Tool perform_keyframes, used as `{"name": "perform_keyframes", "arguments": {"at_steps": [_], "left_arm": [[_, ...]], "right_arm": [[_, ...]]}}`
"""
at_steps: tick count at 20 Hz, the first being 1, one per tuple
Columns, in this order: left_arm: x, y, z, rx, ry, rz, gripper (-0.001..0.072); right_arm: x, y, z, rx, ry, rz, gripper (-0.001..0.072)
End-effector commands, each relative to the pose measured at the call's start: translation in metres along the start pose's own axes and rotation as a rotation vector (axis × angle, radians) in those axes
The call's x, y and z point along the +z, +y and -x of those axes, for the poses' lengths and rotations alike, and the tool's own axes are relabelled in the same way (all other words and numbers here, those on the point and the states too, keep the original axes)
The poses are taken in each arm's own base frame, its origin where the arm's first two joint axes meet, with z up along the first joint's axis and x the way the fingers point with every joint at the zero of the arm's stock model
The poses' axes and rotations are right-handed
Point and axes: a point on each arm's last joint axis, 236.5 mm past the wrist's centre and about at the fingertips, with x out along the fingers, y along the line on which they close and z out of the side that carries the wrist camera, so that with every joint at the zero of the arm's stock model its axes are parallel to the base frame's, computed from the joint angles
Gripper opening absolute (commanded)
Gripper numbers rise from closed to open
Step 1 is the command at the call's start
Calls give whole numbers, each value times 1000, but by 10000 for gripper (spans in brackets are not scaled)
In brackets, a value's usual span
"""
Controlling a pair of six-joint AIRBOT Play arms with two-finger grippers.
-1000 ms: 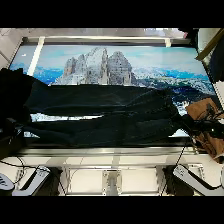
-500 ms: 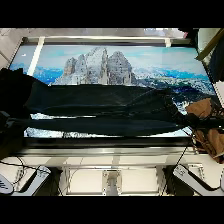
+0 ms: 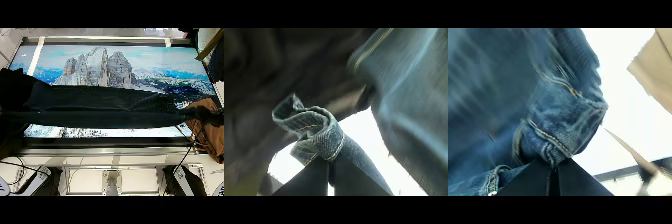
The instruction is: Fold the clothes and pants, and hang the long-sleeved shirts on hangers.
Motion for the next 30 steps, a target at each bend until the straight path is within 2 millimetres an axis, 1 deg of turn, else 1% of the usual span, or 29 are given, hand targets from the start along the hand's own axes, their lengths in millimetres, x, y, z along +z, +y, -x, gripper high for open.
{"name": "perform_keyframes", "arguments": {"at_steps": [1,3,4,5,7,9,10,13,15,17,19,21,23,25,26,27,28,29,30], "left_arm": [[33,-30,-33,24,-15,-73,7],[44,-57,-67,11,25,-133,8],[53,-67,-84,19,21,-147,7],[62,-74,-102,46,15,-144,8],[71,-78,-135,117,28,-180,8],[76,-77,-165,180,40,-205,8],[77,-77,-179,195,47,-203,8],[75,-81,-213,196,73,-201,8],[82,-84,-225,191,57,-176,8],[91,-89,-229,179,28,-165,8],[99,-92,-226,172,5,-165,8],[102,-97,-227,155,-12,-160,8],[103,-115,-230,99,-27,-133,11],[110,-143,-230,29,-80,-122,27],[116,-153,-230,11,-115,-133,162],[124,-160,-228,-5,-149,-137,448],[129,-164,-226,-15,-168,-111,505],[135,-166,-222,-23,-182,-66,505],[142,-165,-218,-28,-197,-41,505]], "right_arm": [[46,45,-17,130,-79,-48,33],[52,59,-51,155,-10,-48,34],[58,66,-68,160,6,-43,35],[64,72,-87,163,17,-37,34],[80,76,-122,153,12,-74,35],[94,69,-152,133,-5,-137,34],[97,63,-167,120,-5,-181,34],[97,38,-202,65,-12,-268,34],[99,27,-215,44,-28,-310,33],[103,21,-223,34,-50,-339,33],[107,19,-223,32,-71,-341,33],[111,19,-223,32,-88,-350,33],[110,21,-225,37,-86,-352,35],[114,27,-226,40,-106,-341,37],[118,29,-226,42,-129,-338,56],[125,30,-225,47,-156,-344,124],[129,32,-224,59,-169,-361,204],[134,34,-222,66,-179,-366,255],[140,36,-219,72,-191,-364,259]]}}
